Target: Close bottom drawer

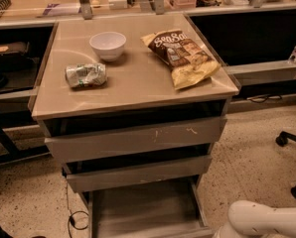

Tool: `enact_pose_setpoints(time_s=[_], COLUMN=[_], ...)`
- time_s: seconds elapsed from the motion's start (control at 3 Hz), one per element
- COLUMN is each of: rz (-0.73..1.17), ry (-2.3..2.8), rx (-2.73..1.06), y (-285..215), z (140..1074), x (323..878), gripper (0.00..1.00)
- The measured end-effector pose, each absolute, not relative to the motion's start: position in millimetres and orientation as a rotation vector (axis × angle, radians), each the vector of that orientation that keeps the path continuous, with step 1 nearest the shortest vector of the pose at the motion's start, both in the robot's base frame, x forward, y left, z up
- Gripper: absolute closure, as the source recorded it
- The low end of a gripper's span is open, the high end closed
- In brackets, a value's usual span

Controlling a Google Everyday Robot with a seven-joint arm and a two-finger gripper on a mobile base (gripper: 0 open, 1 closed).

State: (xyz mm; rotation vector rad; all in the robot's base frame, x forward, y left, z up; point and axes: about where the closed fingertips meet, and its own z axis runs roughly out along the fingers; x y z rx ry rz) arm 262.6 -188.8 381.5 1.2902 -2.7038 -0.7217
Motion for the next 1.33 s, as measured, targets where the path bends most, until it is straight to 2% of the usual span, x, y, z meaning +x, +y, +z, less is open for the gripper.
enact_pose_setpoints(time_s=[0.67, 1.33], rz=[-0.744, -0.825], ry=[-2.709, -2.721], rx=[1.265, 1.168], y=[-186, -165], z=[339, 228], x=[271, 289], gripper=[1.0, 1.0])
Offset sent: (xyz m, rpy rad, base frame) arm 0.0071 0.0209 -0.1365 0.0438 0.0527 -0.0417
